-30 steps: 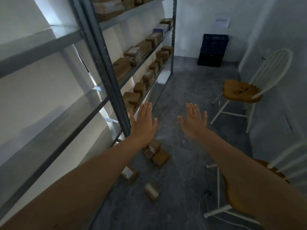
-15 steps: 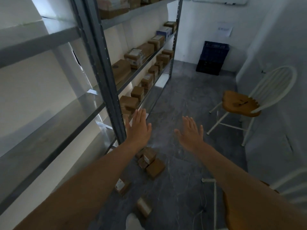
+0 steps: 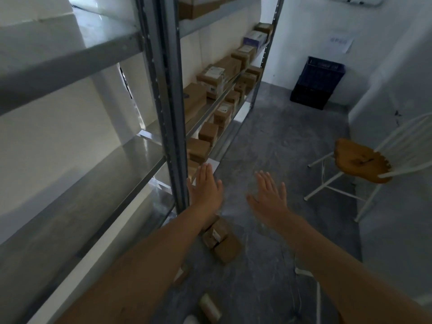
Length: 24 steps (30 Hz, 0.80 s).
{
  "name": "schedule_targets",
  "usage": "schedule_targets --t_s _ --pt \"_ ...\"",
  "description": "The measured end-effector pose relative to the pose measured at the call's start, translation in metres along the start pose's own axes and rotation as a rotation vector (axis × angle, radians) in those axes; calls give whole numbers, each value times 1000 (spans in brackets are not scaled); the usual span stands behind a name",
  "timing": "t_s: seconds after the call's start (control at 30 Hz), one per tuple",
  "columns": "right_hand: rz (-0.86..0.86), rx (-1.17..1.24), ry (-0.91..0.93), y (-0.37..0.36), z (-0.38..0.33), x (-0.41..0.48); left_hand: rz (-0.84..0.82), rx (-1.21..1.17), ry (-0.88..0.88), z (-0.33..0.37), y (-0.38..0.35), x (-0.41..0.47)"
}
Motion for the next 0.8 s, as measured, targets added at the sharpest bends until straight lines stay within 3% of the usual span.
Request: schedule_targets --t_s 0.2,0.37,0.6,0.8 --pt "-27 -26 6 -2 0 22 -28 14 -71 1 -8 9" --pt "-77 49 6 -8 -4 58 -45 -129 15 -16 -1 27" --pt "-226 87 135 -53 -1 106 -43 -381 340 -60 -16 62" --pt "-403 64 124 -102 56 164 -73 -474 671 -68 -88 80"
Point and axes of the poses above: each hand's wrist, its own x-axis towards the middle knuckle, its own y-axis out of the back of the hand, z = x × y, the point moved 2 cm from there along x, towards the middle knuckle, and after that the axes turned 1 degree about y, right-handed, at the moved point
